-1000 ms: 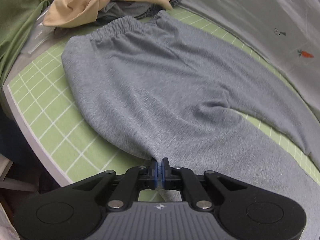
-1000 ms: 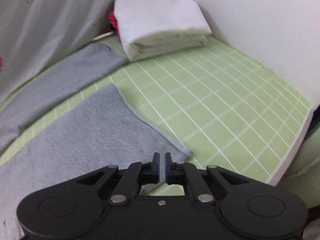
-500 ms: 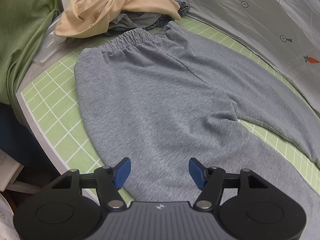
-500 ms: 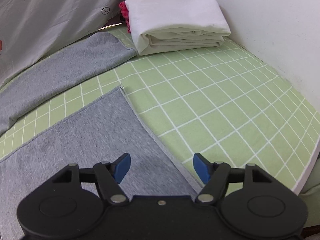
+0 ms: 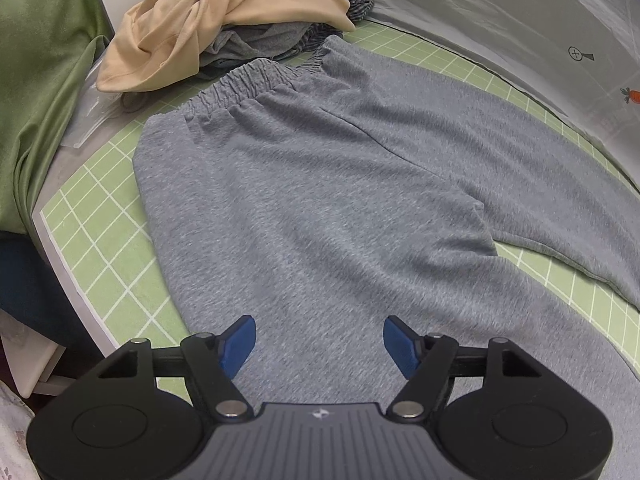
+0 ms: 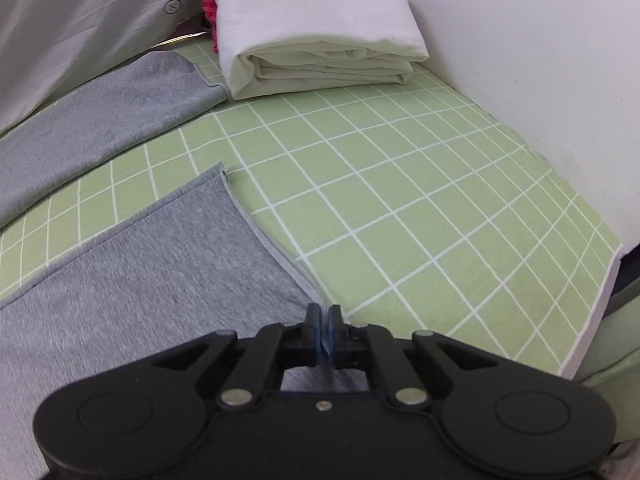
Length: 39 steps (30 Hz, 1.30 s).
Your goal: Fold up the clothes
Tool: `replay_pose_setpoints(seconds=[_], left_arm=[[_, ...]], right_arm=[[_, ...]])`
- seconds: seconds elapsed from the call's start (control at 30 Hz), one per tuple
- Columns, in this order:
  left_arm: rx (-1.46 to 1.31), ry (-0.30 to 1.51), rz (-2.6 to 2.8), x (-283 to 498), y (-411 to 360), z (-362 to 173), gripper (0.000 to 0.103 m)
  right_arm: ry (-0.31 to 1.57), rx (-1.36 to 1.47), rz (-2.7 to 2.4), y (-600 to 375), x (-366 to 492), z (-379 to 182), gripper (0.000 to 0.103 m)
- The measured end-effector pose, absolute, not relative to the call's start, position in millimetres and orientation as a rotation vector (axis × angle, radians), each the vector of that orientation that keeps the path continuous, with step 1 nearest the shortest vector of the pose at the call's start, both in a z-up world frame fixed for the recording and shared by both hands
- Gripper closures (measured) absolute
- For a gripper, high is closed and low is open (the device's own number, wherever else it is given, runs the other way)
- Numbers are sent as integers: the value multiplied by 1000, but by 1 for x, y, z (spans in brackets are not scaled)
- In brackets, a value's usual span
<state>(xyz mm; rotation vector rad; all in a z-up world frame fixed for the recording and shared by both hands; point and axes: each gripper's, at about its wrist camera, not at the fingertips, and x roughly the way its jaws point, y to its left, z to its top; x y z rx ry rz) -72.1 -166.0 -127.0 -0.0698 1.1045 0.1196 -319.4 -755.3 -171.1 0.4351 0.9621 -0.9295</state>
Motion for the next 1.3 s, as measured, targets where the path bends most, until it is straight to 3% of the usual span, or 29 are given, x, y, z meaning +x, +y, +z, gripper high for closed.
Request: replay_pose_setpoints(seconds=[0.1,0.17,0.3,0.47,0.57,0.67,0.7,1.0,1.07,1.1,1.13,1.3], left_arm=[[-56,1111,115,-54,-180,-130,26],[-51,1119,111,-36,-191,-134,25],[-28,1129,102,0,-218,-143,20],[-27,1164,115,44,-245,-159,20],[-12,1175,129,62,-258,-168,20],[-1,1184,129,74,-269,-176,16],[0,1187,130,77,-272,-178,13],[-23,1202,140,86,-266,-182,0],[-57,1207,140,86,-261,-183,0],[-70,1208,139,86,-259,-183,0],[-70,1206,137,85,-259,-183,0],[-70,1200,140,85,-261,-182,0]], right_arm=[[897,472,-931,-760,-304,-164,53],[837,517,-886,-766,-285,-160,50],[731,614,-843,-790,-235,-161,33],[658,706,-904,-835,-177,-178,33],[662,711,-928,-847,-151,-185,46],[731,582,-987,-845,-135,-188,74],[749,552,-996,-844,-136,-189,103],[825,418,-961,-837,-134,-180,99],[797,395,-914,-839,-120,-173,81],[782,383,-891,-839,-114,-170,65],[768,372,-868,-840,-107,-167,55],[695,314,-752,-844,-74,-150,45]])
